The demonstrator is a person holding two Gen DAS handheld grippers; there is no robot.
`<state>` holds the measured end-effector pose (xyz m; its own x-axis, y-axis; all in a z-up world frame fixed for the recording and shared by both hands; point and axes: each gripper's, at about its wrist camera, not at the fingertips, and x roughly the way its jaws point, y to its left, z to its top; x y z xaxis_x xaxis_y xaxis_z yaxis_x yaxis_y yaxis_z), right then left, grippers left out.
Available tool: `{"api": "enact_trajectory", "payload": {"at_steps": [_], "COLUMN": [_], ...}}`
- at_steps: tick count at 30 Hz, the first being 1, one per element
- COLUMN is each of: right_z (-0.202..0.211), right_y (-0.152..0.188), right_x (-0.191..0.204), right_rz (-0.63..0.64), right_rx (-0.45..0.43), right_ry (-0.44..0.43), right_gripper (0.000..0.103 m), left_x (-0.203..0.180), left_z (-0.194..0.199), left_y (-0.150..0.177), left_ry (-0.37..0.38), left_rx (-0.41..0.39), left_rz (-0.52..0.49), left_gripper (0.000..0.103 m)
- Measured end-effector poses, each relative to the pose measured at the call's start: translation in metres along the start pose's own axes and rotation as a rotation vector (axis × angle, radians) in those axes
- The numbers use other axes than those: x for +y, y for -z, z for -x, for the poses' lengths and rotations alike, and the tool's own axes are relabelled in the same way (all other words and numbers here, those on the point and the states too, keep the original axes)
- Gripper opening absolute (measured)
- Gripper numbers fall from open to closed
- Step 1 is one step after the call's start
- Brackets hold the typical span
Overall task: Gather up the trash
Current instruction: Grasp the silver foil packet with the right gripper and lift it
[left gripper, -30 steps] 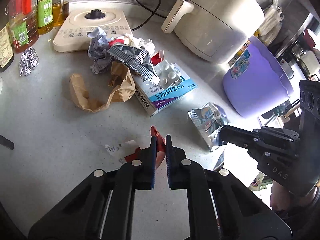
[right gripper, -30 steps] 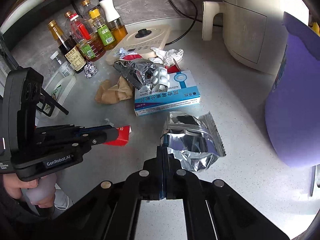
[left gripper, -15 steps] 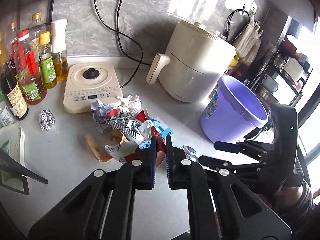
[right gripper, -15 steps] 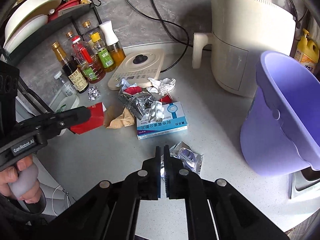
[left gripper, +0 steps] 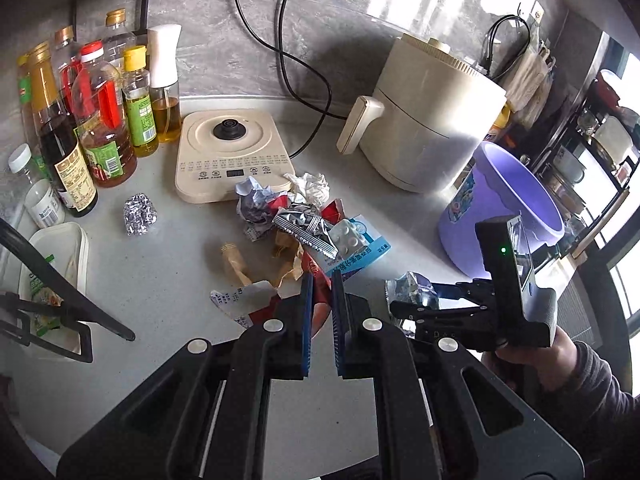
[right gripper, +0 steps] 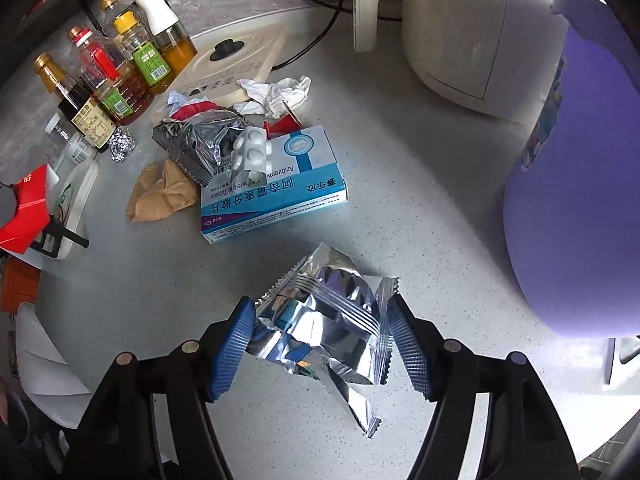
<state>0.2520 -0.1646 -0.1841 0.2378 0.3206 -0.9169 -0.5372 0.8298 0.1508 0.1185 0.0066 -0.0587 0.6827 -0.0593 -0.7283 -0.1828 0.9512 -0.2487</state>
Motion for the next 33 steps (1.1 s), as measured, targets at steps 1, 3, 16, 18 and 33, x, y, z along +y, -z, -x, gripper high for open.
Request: {"api": "enact_trajectory", "payload": {"at_steps": [1,3,16,18,33], "right_z": [0.000,-0.004,0.073,0.090,0.207], "right_y": [0.000,-0.001,0.004,0.009,0.039], "right_x": [0.000,0.000,0.048,0.056,0.064], "right_rz": [0.000,0.001,0.030,0.014,-0.054], "right_rx": [0.000,0.007,-0.138,-0.157,-0.314], "right_ry": [0.000,-0.012,0.018,0.003,0.012], "right_gripper": [0.060,0.040,0.016,0.016,0.016], "left_x": [0.003,0.009,0.031,0.029,-0.016], "left_z": [0.004,0.013,0.071,0.080,0.109], "left_y": [0.001,0.003,0.013,0.014,-0.025], "left_ry": [-0.007,-0.016,0.015,0.032,0.125], "left_rx": [-0.003,-0.012,-0.090,-0.098,-0.168], "left_rz": [0.002,0.013,-0.016,-0.033,-0.128], "left_gripper": [0.009,0.009,0.009,0.009,0.009]}}
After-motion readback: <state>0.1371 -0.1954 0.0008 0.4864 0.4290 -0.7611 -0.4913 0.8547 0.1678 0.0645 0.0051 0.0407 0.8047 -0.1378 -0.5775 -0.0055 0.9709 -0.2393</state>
